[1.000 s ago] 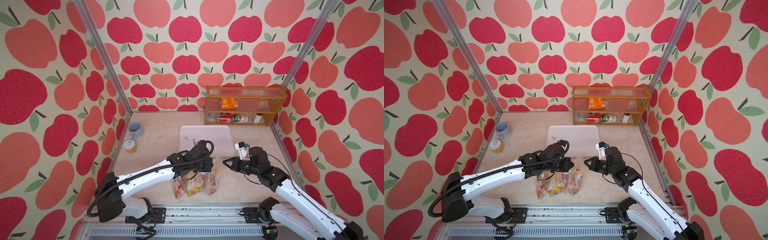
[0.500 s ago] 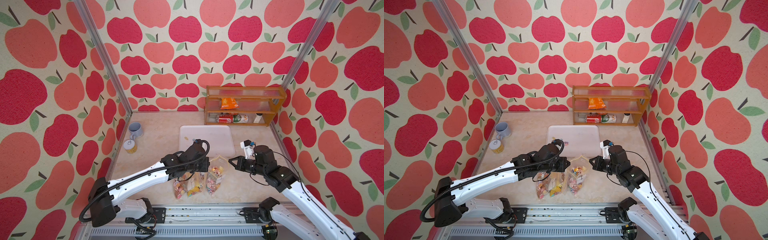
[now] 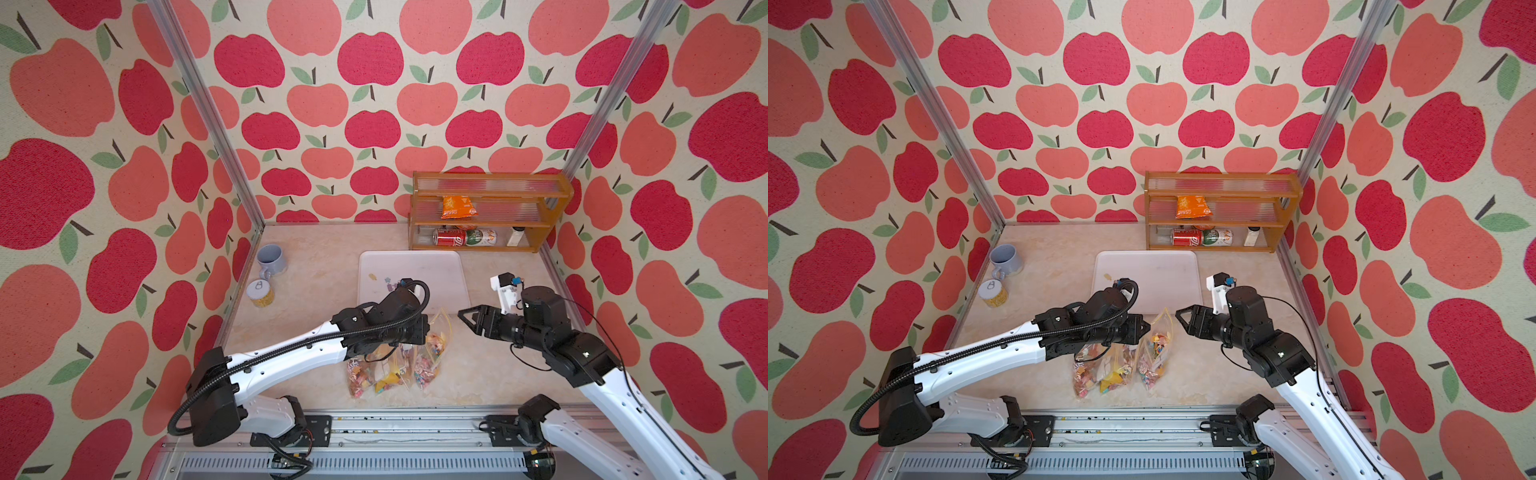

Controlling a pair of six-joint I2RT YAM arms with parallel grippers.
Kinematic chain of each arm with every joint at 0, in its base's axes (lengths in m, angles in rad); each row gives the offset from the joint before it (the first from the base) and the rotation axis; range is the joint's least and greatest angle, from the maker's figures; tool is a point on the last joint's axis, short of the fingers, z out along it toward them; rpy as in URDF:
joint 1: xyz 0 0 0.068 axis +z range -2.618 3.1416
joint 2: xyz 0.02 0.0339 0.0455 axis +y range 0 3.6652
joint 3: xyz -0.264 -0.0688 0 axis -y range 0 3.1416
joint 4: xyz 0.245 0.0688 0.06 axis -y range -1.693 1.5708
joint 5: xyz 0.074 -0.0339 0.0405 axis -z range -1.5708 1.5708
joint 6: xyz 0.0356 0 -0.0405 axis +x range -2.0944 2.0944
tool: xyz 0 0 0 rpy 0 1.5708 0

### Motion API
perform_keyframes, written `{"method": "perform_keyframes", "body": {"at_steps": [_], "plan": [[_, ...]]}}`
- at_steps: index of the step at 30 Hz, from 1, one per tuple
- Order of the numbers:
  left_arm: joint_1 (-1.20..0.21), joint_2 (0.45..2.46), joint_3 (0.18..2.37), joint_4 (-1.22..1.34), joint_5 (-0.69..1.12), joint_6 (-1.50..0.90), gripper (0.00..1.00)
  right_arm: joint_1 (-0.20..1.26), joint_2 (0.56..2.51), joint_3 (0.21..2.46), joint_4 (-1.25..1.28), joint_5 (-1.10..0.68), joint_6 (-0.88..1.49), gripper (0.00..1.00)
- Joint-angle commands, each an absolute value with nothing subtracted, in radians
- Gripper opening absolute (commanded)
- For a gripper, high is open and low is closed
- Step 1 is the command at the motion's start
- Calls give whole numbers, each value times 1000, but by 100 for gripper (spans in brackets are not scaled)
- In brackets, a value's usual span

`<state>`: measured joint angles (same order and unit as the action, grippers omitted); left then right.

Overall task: Pour candies out of the ziploc bag
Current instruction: Open the ziploc bag at the center of the board, then pick up the ziploc bag from the center of the board.

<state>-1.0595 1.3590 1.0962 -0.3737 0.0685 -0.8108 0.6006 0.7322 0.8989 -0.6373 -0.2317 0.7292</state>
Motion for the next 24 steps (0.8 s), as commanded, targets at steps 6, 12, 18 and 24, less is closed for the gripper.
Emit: {"method": "perform_keyframes", "body": {"at_steps": [6, 12, 18, 24], "plan": [[-1038, 1298, 1140, -327, 59, -768, 61, 780, 810, 1019, -703, -152, 709, 62], [-996, 1174, 1055, -332, 42, -774, 69, 890, 947, 1069, -704, -100, 706, 62], [-976, 1039, 945, -354, 5, -803, 70, 908, 1038, 1091, -771, -7, 737, 65], [-963, 916, 862, -372, -26, -818, 70, 954, 1143, 1096, -734, -1, 772, 65]]}}
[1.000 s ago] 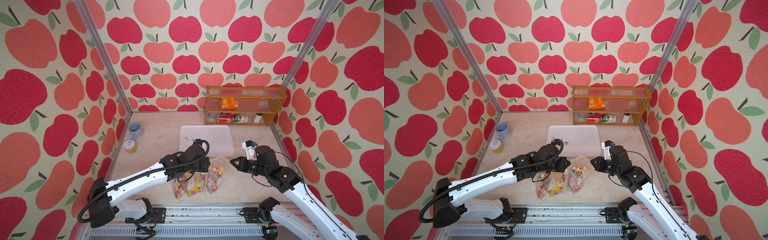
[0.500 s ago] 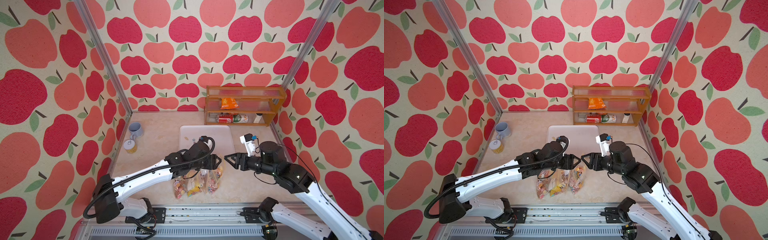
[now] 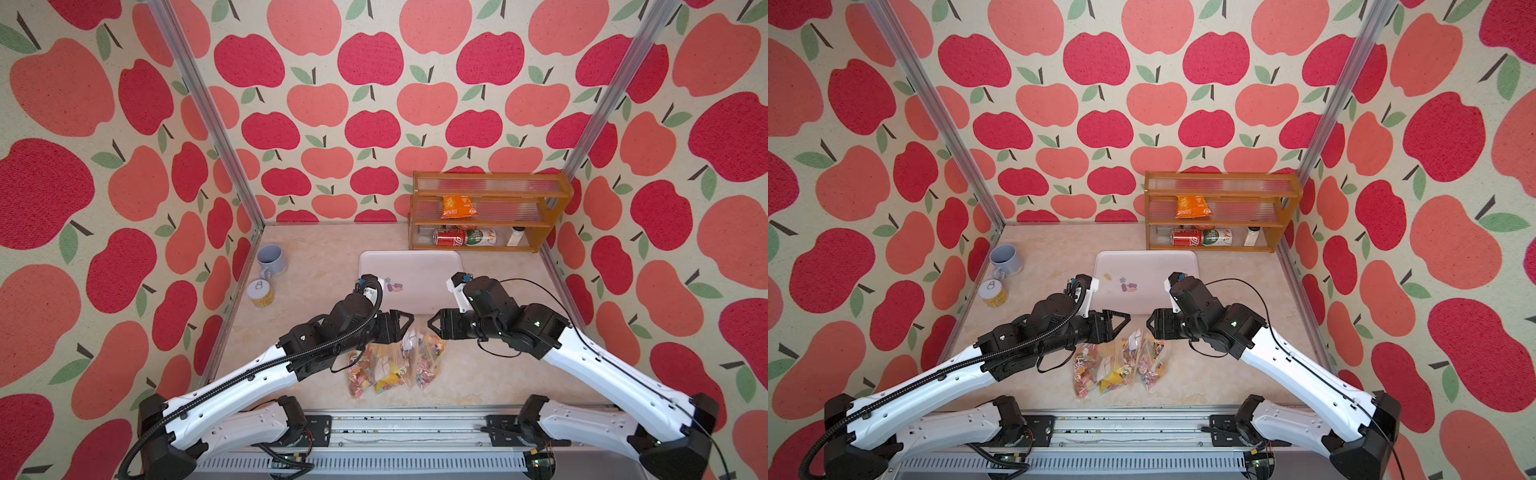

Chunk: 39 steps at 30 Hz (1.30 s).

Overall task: Pour candies out of the ziploc bag
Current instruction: Pick up the ziploc bag from the center of the board.

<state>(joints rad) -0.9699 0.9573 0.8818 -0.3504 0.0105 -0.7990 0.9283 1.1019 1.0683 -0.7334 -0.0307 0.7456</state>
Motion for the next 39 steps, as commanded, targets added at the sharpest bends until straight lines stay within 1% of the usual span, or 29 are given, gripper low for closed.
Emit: {"method": "perform_keyframes", "body": {"at_steps": [1, 4, 5, 9, 10, 11, 15, 18, 23, 27, 30, 33, 35, 39], "plan": [[-961, 901, 855, -381, -30, -818, 70, 964, 1169, 1095, -723, -3, 777, 65], [-962, 865, 837, -404, -43, -820, 70, 981, 1237, 1091, -684, -15, 795, 63], [-961, 854, 831, -407, -44, -824, 70, 983, 1251, 1094, -679, -10, 801, 58], [-962, 818, 813, -419, -41, -836, 69, 985, 1255, 1106, -716, 48, 810, 25], [-963, 808, 806, -424, -45, -838, 69, 985, 1247, 1112, -734, 64, 809, 11], [-962, 796, 799, -425, -49, -842, 69, 985, 1237, 1115, -752, 77, 809, 1], [-963, 767, 776, -407, -55, -849, 68, 983, 1184, 1108, -804, 105, 804, 0], [-967, 788, 785, -391, -44, -837, 67, 977, 1136, 1087, -835, 133, 804, 0], [-994, 903, 845, -383, -30, -807, 68, 926, 1054, 1042, -850, 129, 789, 0], [-989, 979, 897, -388, -39, -792, 71, 896, 1002, 1062, -864, 142, 762, 0], [-948, 1008, 923, -373, -14, -793, 76, 865, 1002, 1117, -874, 119, 717, 0], [-886, 1031, 935, -334, 52, -803, 81, 828, 1047, 1223, -914, 106, 651, 0], [-844, 1055, 953, -315, 96, -804, 88, 784, 1094, 1300, -932, 80, 601, 0], [-747, 1133, 990, -285, 201, -802, 98, 681, 1204, 1461, -945, -19, 517, 0]]}}
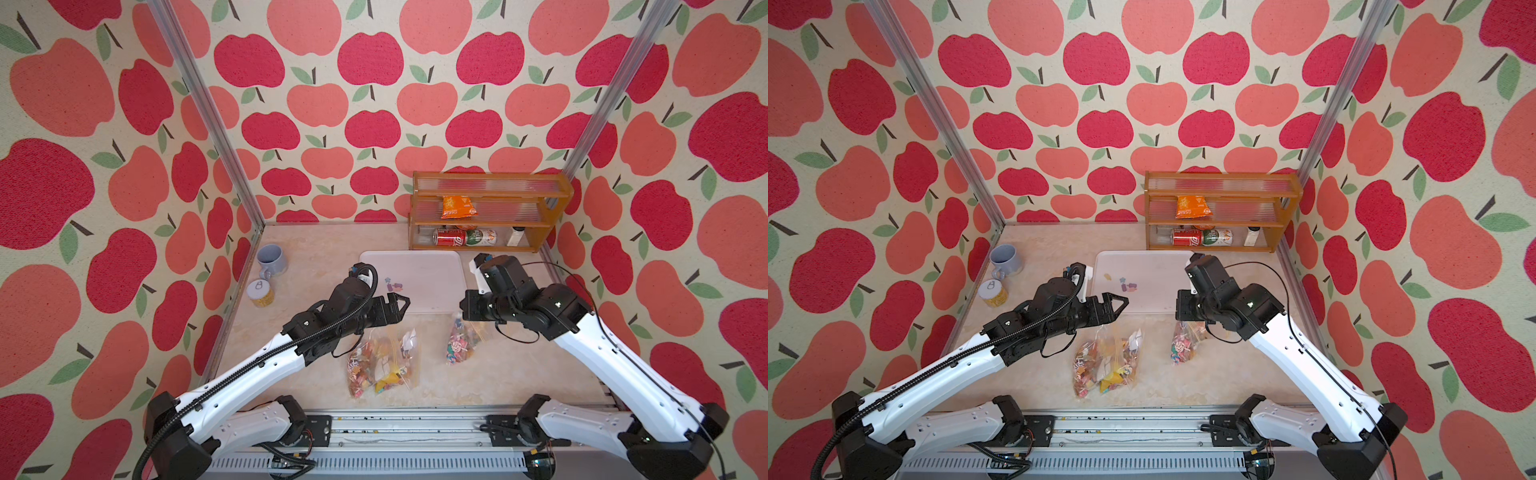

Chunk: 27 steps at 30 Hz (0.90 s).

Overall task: Pour candies out of the ziploc bag
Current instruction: Pick up the ziploc bag from the center of the board, then adjust the ziploc bag.

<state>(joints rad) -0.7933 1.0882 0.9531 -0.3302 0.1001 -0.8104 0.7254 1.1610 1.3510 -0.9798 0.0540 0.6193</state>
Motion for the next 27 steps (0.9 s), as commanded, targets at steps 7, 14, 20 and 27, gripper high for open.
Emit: {"method": "perform_keyframes", "body": {"at_steps": [7, 14, 20, 27], "plan": [[-485, 1277, 967, -16, 504, -859, 99, 608, 1504, 1897, -1014, -168, 421, 0], [-314, 1563, 1026, 306, 814, -1021, 99, 600, 1871, 2479, -1163, -311, 386, 0], [-312, 1735, 1015, 636, 904, -1174, 99, 594, 2052, 2749, -1227, -396, 401, 0], [-296, 1872, 1005, 1028, 912, -1402, 96, 591, 2051, 2717, -1161, -473, 443, 0]]}}
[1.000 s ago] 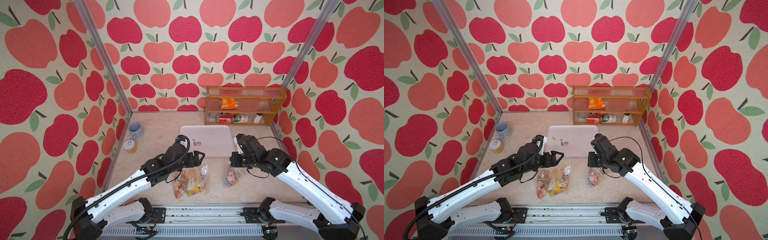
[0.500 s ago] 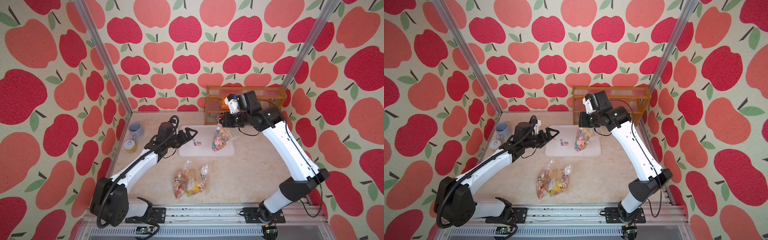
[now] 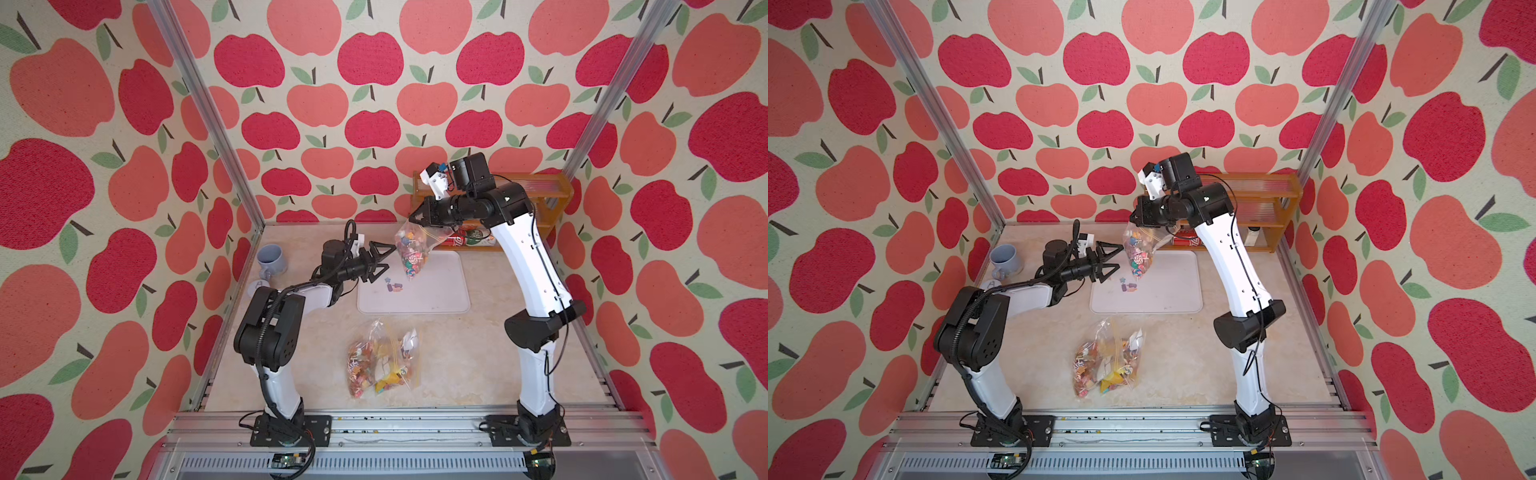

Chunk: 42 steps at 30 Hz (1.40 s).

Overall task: Pour candies out of the ziploc bag
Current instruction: Adjust the ziploc bag.

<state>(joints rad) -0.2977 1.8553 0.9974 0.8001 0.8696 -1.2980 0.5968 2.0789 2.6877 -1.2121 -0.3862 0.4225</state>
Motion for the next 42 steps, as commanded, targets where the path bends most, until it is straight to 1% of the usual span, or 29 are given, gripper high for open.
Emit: {"method": "perform_keyframes", "body": {"at_steps": [1, 8, 12, 17, 23, 30, 33, 37, 42], "plan": [[-299, 1877, 1010, 1032, 909, -1401, 96, 591, 2049, 2718, -1161, -475, 447, 0], [-339, 1914, 1033, 1114, 881, -1442, 87, 592, 2034, 2710, -1145, -487, 464, 0], [-366, 1897, 1014, 1149, 862, -1465, 84, 592, 2032, 2709, -1132, -492, 473, 0], [-385, 1828, 965, 1126, 850, -1452, 85, 591, 2029, 2709, -1121, -497, 482, 0], [-388, 1783, 914, 1125, 847, -1455, 89, 591, 2021, 2712, -1108, -498, 487, 0], [-395, 1799, 870, 1205, 833, -1487, 90, 591, 2029, 2713, -1062, -539, 522, 0], [-393, 1825, 852, 1278, 816, -1520, 89, 593, 2029, 2716, -1041, -554, 538, 0], [-392, 1864, 860, 1381, 796, -1582, 82, 600, 2034, 2716, -1040, -560, 543, 0], [-418, 1879, 887, 1390, 784, -1581, 75, 609, 2042, 2716, -1035, -552, 549, 0]]}}
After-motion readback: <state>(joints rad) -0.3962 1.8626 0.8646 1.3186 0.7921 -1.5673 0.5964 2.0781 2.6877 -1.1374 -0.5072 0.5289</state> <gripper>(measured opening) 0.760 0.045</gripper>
